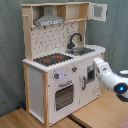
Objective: Play with the kitchen
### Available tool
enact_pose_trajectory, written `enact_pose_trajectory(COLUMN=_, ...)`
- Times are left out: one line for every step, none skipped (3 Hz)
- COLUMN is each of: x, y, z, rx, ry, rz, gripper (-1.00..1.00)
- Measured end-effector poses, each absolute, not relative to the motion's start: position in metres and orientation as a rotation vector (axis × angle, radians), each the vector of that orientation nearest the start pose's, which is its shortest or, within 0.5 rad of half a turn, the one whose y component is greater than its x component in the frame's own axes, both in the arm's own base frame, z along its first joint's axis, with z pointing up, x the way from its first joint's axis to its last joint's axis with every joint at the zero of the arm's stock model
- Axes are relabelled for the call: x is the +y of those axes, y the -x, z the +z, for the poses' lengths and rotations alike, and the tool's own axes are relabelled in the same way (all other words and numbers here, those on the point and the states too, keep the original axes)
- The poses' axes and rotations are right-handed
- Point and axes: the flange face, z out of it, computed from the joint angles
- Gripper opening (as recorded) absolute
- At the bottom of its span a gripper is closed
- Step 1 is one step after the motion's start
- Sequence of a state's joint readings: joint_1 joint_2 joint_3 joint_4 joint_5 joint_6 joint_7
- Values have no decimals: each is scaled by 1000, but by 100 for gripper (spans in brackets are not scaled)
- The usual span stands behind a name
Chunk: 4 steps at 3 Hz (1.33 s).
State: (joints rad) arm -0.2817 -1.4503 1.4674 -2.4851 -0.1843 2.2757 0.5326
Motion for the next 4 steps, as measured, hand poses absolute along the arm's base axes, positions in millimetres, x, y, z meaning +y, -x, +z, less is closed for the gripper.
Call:
enact_pose_trajectory(x=395, y=-179, z=407, rx=473, ry=-1638, rz=1169, gripper=100)
enact_pose_trajectory(x=383, y=-169, z=438, rx=455, ry=-1637, rz=1130, gripper=100)
enact_pose_trajectory(x=371, y=-157, z=469, rx=445, ry=-1633, rz=1086, gripper=100)
enact_pose_trajectory(x=357, y=-147, z=500, rx=447, ry=-1624, rz=1040, gripper=100)
